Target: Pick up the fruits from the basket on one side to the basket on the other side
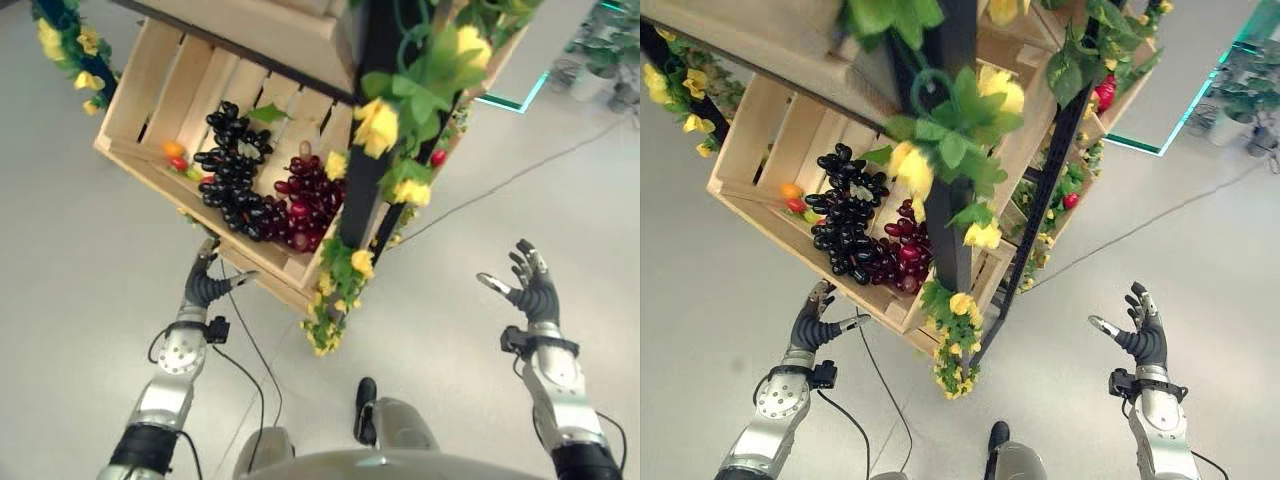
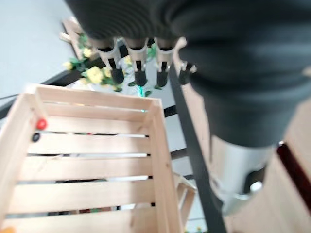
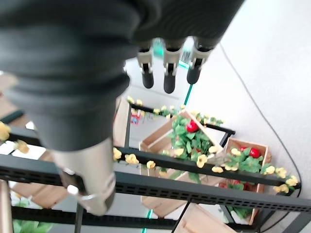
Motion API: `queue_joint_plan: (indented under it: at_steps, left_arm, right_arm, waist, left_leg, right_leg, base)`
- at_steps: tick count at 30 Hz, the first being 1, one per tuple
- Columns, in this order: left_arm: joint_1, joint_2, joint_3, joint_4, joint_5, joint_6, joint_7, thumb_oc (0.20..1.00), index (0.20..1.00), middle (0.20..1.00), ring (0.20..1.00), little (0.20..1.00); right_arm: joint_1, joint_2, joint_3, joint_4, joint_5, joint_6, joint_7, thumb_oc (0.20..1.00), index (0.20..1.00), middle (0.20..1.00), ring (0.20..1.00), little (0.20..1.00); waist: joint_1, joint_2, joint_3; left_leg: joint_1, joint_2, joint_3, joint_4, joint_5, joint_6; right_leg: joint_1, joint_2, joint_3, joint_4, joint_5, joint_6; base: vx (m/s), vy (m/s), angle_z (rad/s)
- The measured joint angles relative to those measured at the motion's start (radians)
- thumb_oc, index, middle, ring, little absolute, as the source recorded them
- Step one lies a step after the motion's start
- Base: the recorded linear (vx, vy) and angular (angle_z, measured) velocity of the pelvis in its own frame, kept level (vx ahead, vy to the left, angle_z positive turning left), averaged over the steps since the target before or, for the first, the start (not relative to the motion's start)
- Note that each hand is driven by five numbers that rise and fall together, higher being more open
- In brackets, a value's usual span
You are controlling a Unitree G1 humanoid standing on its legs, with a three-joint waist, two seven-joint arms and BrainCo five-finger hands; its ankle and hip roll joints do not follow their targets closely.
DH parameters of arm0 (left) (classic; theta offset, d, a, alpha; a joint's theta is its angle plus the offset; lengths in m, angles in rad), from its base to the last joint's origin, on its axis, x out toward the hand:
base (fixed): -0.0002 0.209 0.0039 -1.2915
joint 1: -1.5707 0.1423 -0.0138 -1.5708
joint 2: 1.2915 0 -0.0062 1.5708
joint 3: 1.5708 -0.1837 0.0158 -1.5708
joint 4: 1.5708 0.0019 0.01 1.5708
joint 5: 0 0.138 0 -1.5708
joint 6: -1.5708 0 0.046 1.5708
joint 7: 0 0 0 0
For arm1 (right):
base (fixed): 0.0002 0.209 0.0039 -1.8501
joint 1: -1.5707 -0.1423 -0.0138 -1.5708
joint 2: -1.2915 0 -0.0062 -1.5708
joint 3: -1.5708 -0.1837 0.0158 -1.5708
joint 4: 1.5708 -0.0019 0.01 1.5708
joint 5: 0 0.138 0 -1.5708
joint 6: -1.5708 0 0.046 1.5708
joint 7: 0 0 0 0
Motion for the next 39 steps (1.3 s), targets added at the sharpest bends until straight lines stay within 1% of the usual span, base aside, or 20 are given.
queue_joint_plan:
  at_steps: [3, 7, 9, 10, 11, 16, 17, 22, 23, 26, 27, 28, 29, 30, 31, 33, 35, 36, 37, 39]
  left_arm:
    - [-0.005, 0.001, -0.013, -0.02, 0.002, -0.003, -0.003, 1.0, 1.0, 1.0, 1.0, 1.0]
    - [0.022, 0.021, -0.023, -0.021, 0.01, -0.004, -0.013, 1.0, 1.0, 1.0, 1.0, 1.0]
    - [0.066, 0.062, -0.02, -0.02, 0.045, -0.01, -0.016, 1.0, 1.0, 1.0, 1.0, 1.0]
    - [0.074, 0.072, -0.018, -0.019, 0.047, -0.009, -0.02, 1.0, 1.0, 1.0, 1.0, 1.0]
    - [0.079, 0.07, -0.009, -0.02, 0.067, -0.008, -0.027, 1.0, 1.0, 1.0, 1.0, 1.0]
    - [0.191, 0.061, 0.03, -0.069, 0.086, -0.003, -0.05, 1.0, 1.0, 1.0, 1.0, 1.0]
    - [0.188, 0.056, 0.036, -0.079, 0.088, -0.001, -0.054, 1.0, 1.0, 1.0, 1.0, 1.0]
    - [0.195, 0.047, 0.065, -0.122, 0.1, 0.005, -0.058, 1.0, 1.0, 1.0, 1.0, 1.0]
    - [0.196, 0.055, 0.062, -0.122, 0.1, 0.005, -0.057, 1.0, 1.0, 1.0, 1.0, 1.0]
    - [0.202, 0.079, 0.063, -0.121, 0.1, 0.005, -0.042, 1.0, 1.0, 1.0, 1.0, 1.0]
    - [0.208, 0.088, 0.066, -0.124, 0.1, 0.005, -0.04, 1.0, 1.0, 1.0, 1.0, 1.0]
    - [0.207, 0.076, 0.056, -0.119, 0.098, 0.011, -0.037, 1.0, 1.0, 1.0, 1.0, 1.0]
    - [0.231, 0.072, 0.05, -0.12, 0.098, 0.005, -0.036, 1.0, 1.0, 1.0, 1.0, 1.0]
    - [0.248, 0.073, 0.049, -0.121, 0.097, 0.005, -0.034, 1.0, 1.0, 1.0, 1.0, 1.0]
    - [0.259, 0.069, 0.039, -0.114, 0.098, 0.005, -0.036, 1.0, 1.0, 1.0, 1.0, 1.0]
    - [0.253, 0.058, 0.022, -0.099, 0.098, 0.004, -0.03, 1.0, 1.0, 1.0, 1.0, 1.0]
    - [0.235, 0.05, 0.009, -0.086, 0.098, 0.005, -0.029, 1.0, 1.0, 1.0, 1.0, 1.0]
    - [0.201, 0.039, -0.009, -0.086, 0.094, 0.005, -0.028, 1.0, 1.0, 1.0, 1.0, 1.0]
    - [0.192, 0.041, -0.014, -0.084, 0.087, 0.003, -0.033, 1.0, 1.0, 1.0, 1.0, 1.0]
    - [0.145, 0.042, -0.015, -0.092, 0.06, 0.005, -0.034, 1.0, 1.0, 1.0, 1.0, 1.0]
  right_arm:
    - [0.026, 0.003, -0.002, -0.001, 0.0, 0.007, 0.001, 1.0, 1.0, 1.0, 1.0, 1.0]
    - [0.074, 0.009, 0.001, -0.002, -0.006, 0.022, 0.005, 1.0, 1.0, 1.0, 1.0, 1.0]
    - [0.069, 0.009, 0.015, 0.018, -0.023, 0.03, 0.013, 1.0, 1.0, 1.0, 1.0, 1.0]
    - [0.081, 0.01, 0.018, 0.014, -0.024, 0.031, 0.017, 1.0, 1.0, 1.0, 1.0, 1.0]
    - [0.098, 0.012, 0.019, 0.012, -0.031, 0.04, 0.026, 1.0, 1.0, 1.0, 1.0, 1.0]
    - [0.134, 0.007, 0.024, 0.0, -0.043, 0.059, 0.065, 1.0, 1.0, 1.0, 1.0, 1.0]
    - [0.138, 0.006, 0.023, -0.003, -0.043, 0.061, 0.069, 1.0, 1.0, 1.0, 1.0, 1.0]
    - [0.121, -0.004, 0.044, -0.035, -0.043, 0.061, 0.088, 1.0, 1.0, 1.0, 1.0, 1.0]
    - [0.101, -0.005, 0.048, -0.037, -0.043, 0.059, 0.09, 1.0, 1.0, 1.0, 1.0, 1.0]
    - [0.06, -0.02, 0.092, -0.039, -0.043, 0.059, 0.087, 1.0, 1.0, 1.0, 1.0, 1.0]
    - [0.038, -0.027, 0.117, -0.041, -0.043, 0.059, 0.088, 1.0, 1.0, 1.0, 1.0, 1.0]
    - [0.044, -0.034, 0.124, -0.032, -0.043, 0.058, 0.089, 1.0, 1.0, 1.0, 1.0, 1.0]
    - [0.032, -0.045, 0.14, -0.033, -0.043, 0.059, 0.089, 1.0, 1.0, 1.0, 1.0, 1.0]
    - [0.035, -0.056, 0.154, -0.035, -0.043, 0.059, 0.09, 1.0, 1.0, 1.0, 1.0, 1.0]
    - [0.055, -0.081, 0.159, -0.038, -0.043, 0.059, 0.092, 1.0, 1.0, 1.0, 1.0, 1.0]
    - [0.083, -0.11, 0.155, -0.036, -0.042, 0.062, 0.098, 1.0, 1.0, 1.0, 1.0, 1.0]
    - [0.085, -0.123, 0.149, -0.035, -0.04, 0.062, 0.097, 1.0, 1.0, 1.0, 1.0, 1.0]
    - [0.085, -0.15, 0.147, -0.036, -0.04, 0.06, 0.094, 1.0, 1.0, 1.0, 1.0, 1.0]
    - [0.081, -0.152, 0.139, -0.036, -0.04, 0.06, 0.093, 1.0, 1.0, 1.0, 1.0, 1.0]
    - [0.089, -0.153, 0.105, -0.05, -0.033, 0.055, 0.088, 1.0, 1.0, 1.0, 1.0, 1.0]
  waist:
    - [-0.02, 0.005, -0.011]
    - [-0.004, -0.012, -0.023]
    - [0.01, -0.015, -0.023]
    - [-0.003, -0.012, -0.023]
    - [-0.009, -0.028, -0.017]
    - [0.047, 0.023, -0.01]
    - [0.038, 0.018, -0.015]
    - [0.072, -0.008, -0.078]
    - [0.101, -0.025, -0.097]
    - [0.168, -0.05, -0.164]
    - [0.182, -0.058, -0.169]
    - [0.15, -0.023, -0.164]
    - [0.15, -0.001, -0.163]
    - [0.147, 0.009, -0.165]
    - [0.126, 0.032, -0.162]
    - [0.104, 0.064, -0.171]
    - [0.068, 0.065, -0.173]
    - [0.014, 0.067, -0.174]
    - [0.022, 0.074, -0.175]
    - [-0.036, 0.052, -0.171]
  left_leg:
    - [-0.004, -0.048, 0.06, -0.049, -0.048, 0.067]
    - [0.01, -0.151, 0.102, -0.088, -0.014, 0.156]
    - [-0.078, -0.161, 0.128, 0.018, -0.014, 0.173]
    - [-0.075, -0.154, 0.143, 0.0, -0.011, 0.255]
    - [-0.081, -0.162, 0.178, 0.004, -0.001, 0.268]
    - [-0.089, -0.088, 0.335, -0.083, 0.085, 0.287]
    - [-0.098, -0.084, 0.359, -0.112, 0.116, 0.295]
    - [-0.095, -0.028, 0.574, -0.275, 0.237, 0.268]
    - [-0.105, -0.015, 0.595, -0.282, 0.248, 0.235]
    - [-0.194, 0.024, 0.645, -0.249, 0.286, 0.201]
    - [-0.221, 0.025, 0.633, -0.228, 0.312, 0.195]
    - [-0.239, 0.06, 0.584, -0.214, 0.318, 0.169]
    - [-0.239, 0.131, 0.637, -0.201, 0.327, 0.093]
    - [-0.23, 0.143, 0.643, -0.219, 0.337, 0.048]
    - [-0.221, 0.159, 0.617, -0.241, 0.362, 0.041]
    - [-0.193, 0.2, 0.618, -0.269, 0.417, 0.099]
    - [-0.16, 0.209, 0.63, -0.288, 0.42, 0.095]
    - [-0.15, 0.225, 0.642, -0.306, 0.436, 0.078]
    - [-0.144, 0.236, 0.659, -0.313, 0.442, 0.081]
    - [-0.125, 0.271, 0.653, -0.321, 0.469, 0.063]
  right_leg:
    - [-0.051, -0.055, 0.007, 0.015, 0.042, 0.044]
    - [-0.057, -0.137, 0.031, -0.049, 0.147, 0.088]
    - [-0.047, -0.132, 0.041, -0.201, 0.368, 0.074]
    - [-0.042, -0.14, 0.045, -0.208, 0.392, 0.099]
    - [-0.046, -0.163, 0.058, -0.183, 0.313, 0.144]
    - [-0.078, -0.124, -0.017, 0.331, -0.004, 0.153]
    - [-0.048, -0.118, -0.027, 0.34, -0.031, 0.159]
    - [0.148, -0.107, -0.102, 0.335, -0.17, 0.127]
    - [0.214, -0.119, -0.119, 0.276, -0.19, 0.124]
    - [0.307, -0.178, -0.304, 0.068, -0.215, 0.111]
    - [0.318, -0.153, -0.32, -0.019, -0.227, 0.181]
    - [0.318, -0.136, -0.348, -0.036, -0.212, 0.159]
    - [0.271, -0.13, -0.354, -0.007, -0.212, 0.136]
    - [0.255, -0.131, -0.356, 0.006, -0.21, 0.13]
    - [0.239, -0.098, -0.344, 0.0, -0.2, 0.108]
    - [0.211, -0.043, -0.279, 0.007, -0.202, 0.073]
    - [0.193, -0.017, -0.236, 0.013, -0.206, 0.055]
    - [0.173, 0.011, -0.204, 0.02, -0.213, 0.04]
    - [0.164, 0.021, -0.185, 0.016, -0.212, 0.032]
    - [0.113, 0.06, -0.118, 0.039, -0.213, 0.015]
  base:
    - [-0.33, 0.334, 0.15]
    - [-0.31, 0.301, -0.18]
    - [-0.38, 0.254, -0.61]
    - [-0.36, 0.254, -0.49]
    - [-0.37, 0.24, -0.32]
    - [-0.33, 0.098, -0.91]
    - [-0.25, -0.019, -0.55]
    - [-0.22, -0.104, -1.03]
    - [-0.23, -0.187, -1.53]
    - [-0.32, -0.319, -1.84]
    - [-0.25, -0.339, -1.44]
    - [-0.13, -0.232, -1.26]
    - [-0.17, -0.381, -1.13]
    - [-0.19, -0.559, -1.56]
    - [-0.13, -0.436, -1.12]
    - [-0.1, -0.321, -1.06]
    - [-0.07, -0.372, -0.9]
    - [-0.02, -0.438, -0.66]
    - [-0.01, -0.465, -0.84]
    - [0.03, -0.424, -1.11]
